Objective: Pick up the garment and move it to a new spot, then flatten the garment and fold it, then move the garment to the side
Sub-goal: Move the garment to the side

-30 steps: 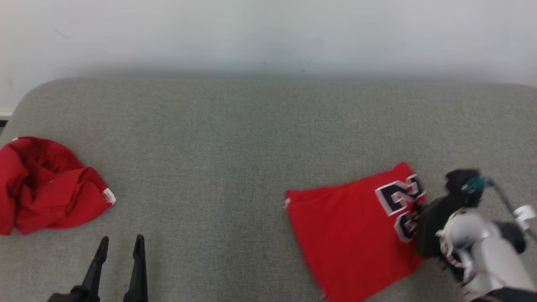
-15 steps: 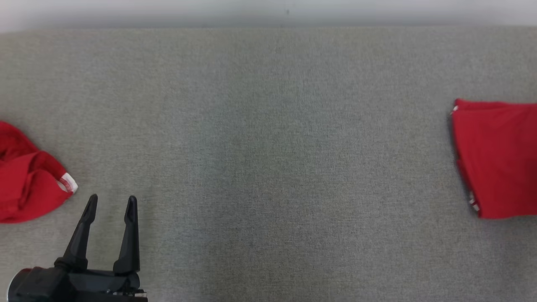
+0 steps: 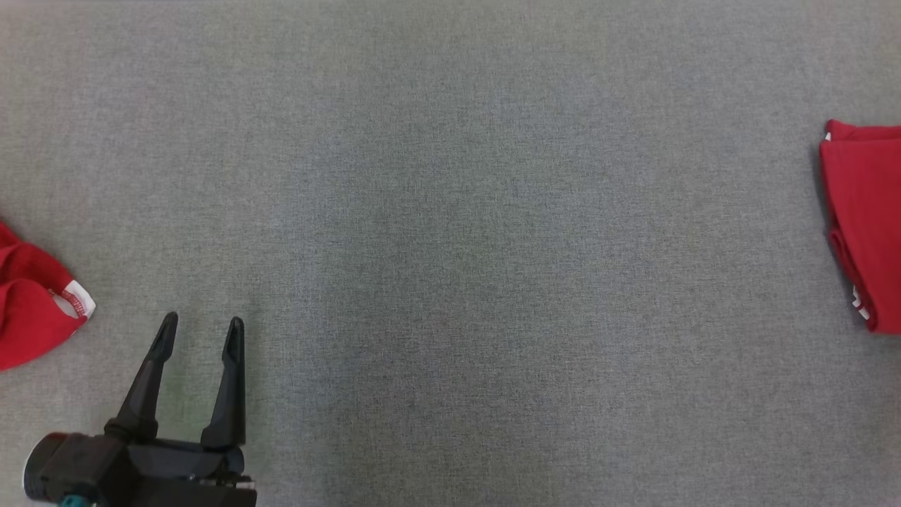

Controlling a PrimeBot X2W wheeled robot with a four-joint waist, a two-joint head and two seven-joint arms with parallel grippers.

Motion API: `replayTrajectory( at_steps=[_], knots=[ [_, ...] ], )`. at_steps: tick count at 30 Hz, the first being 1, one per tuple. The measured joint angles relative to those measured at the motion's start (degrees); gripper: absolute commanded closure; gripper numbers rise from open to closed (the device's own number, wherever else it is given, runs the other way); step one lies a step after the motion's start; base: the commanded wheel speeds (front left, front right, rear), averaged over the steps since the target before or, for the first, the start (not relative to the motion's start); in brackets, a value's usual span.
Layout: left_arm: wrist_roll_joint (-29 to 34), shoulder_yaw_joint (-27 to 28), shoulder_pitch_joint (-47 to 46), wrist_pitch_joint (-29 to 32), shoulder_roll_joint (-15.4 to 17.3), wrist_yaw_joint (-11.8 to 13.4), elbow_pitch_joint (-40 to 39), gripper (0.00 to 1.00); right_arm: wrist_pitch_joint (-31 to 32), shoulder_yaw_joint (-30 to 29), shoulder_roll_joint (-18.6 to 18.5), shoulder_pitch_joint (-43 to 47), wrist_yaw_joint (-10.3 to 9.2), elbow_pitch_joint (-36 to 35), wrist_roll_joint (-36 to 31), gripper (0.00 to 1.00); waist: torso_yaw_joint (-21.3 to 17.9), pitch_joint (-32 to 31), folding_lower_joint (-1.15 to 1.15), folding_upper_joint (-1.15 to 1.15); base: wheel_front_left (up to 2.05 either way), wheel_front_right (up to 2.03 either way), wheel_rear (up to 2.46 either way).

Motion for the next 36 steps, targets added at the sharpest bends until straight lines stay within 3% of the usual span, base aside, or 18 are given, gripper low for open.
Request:
replayTrajectory(
  at_steps=[9, 15, 23, 36],
  knots=[
    [-0.15, 0.16, -1.99, 0.00, -0.75, 0.00, 1.57, 0.00, -6.93, 2.22, 2.00, -2.25, 0.00, 4.64, -2.23, 0.00, 0.18, -1.48, 0.00, 0.00, 0.00, 0.00, 0.00],
    [-0.65, 1.32, -0.11, -0.01, -2.18, 0.00, 3.16, 0.00, -13.39, 7.25, 6.60, 0.09, 0.00, 4.60, 3.15, 0.00, 0.54, -5.76, -0.01, 0.00, 0.00, 0.00, 0.00],
    [0.66, 3.88, 5.87, 0.00, -3.90, 0.00, 6.03, 0.00, -18.69, 20.38, 13.59, 13.74, 0.00, -4.72, 14.92, 0.00, 0.75, -13.95, -0.02, -0.01, 0.00, 0.00, 0.00],
    [2.08, 7.08, 10.48, -0.01, -6.60, 0.00, 8.59, 0.00, -14.79, 25.47, 25.99, 33.78, 0.00, -21.23, 18.59, 0.00, 0.81, -24.34, -0.03, -0.02, 0.00, 0.00, 0.00]
  ],
)
